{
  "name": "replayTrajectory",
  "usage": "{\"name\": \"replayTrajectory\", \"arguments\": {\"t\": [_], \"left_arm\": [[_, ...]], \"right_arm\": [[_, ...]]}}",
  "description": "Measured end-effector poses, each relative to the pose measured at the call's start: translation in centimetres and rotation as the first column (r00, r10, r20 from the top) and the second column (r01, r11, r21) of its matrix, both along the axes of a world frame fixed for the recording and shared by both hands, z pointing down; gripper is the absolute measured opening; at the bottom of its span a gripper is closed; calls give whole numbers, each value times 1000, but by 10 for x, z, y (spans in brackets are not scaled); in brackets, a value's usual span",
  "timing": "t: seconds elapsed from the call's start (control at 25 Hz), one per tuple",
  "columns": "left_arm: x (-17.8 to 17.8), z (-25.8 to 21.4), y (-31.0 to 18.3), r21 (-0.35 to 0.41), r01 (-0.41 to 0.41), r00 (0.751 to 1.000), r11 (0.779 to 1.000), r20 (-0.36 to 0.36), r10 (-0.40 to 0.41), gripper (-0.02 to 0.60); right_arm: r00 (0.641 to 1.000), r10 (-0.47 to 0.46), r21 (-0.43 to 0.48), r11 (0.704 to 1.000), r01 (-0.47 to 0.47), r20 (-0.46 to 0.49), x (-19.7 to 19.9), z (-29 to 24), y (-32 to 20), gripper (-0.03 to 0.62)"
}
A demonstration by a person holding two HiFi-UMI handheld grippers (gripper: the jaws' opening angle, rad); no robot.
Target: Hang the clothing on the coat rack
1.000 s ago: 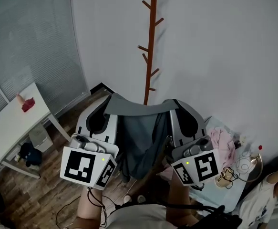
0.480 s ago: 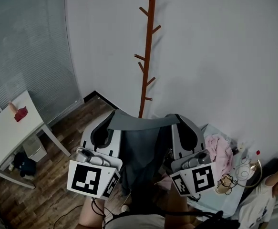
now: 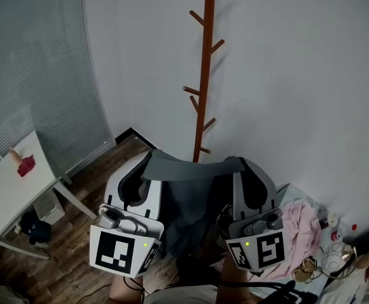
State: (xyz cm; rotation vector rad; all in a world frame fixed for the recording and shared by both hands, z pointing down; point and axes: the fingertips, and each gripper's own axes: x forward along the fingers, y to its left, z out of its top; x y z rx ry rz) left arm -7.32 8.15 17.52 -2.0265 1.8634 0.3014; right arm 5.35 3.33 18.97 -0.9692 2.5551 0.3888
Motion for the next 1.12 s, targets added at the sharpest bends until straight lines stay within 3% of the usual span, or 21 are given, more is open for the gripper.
{"name": "replayTrajectory", "arguments": {"t": [0.2,0.64,0.92,1.12], "left_arm": [[-20,-10,-50,12,52,998,999,-20,-52,32],[-62,-38,-136,59,145,989,988,14,-146,32],[-90,-37,-186,18,121,993,992,11,-122,32],[-106,-47,-218,-5,91,994,996,59,-90,32]], "right_arm": [[999,-46,19,999,46,-11,-19,-11,-51,24],[988,-147,94,984,152,-50,-62,-37,-143,25],[988,-123,98,986,132,-93,-85,-34,-182,23],[994,-68,111,991,78,-90,-97,-46,-203,23]]}}
